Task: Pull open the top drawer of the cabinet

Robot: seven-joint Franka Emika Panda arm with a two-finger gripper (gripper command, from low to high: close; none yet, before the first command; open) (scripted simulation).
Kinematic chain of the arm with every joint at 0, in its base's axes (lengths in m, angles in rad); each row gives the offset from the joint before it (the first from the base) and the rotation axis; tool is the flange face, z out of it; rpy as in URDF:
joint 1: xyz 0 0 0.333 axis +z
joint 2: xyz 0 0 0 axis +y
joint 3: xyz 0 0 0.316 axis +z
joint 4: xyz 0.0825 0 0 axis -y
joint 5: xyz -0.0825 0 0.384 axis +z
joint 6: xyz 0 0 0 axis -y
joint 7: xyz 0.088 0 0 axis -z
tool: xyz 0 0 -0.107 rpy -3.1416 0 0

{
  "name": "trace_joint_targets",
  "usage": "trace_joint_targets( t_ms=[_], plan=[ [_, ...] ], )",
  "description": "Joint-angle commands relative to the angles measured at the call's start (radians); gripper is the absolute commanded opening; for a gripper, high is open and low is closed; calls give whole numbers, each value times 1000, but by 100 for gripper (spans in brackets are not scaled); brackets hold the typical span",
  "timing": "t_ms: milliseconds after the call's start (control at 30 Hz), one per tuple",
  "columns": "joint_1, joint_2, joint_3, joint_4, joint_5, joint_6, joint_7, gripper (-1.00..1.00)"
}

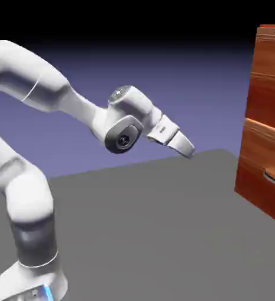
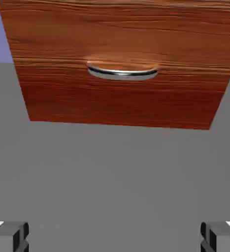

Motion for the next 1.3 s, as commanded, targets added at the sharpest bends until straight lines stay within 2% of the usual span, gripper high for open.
trace_joint_targets(
  t_ms=[0, 1267],
  plan=[
    [36, -3, -32, 25, -34, -1, -42, 0],
    [1413, -116, -1257, 983, -1319, -22, -1629, 0]
  ],
)
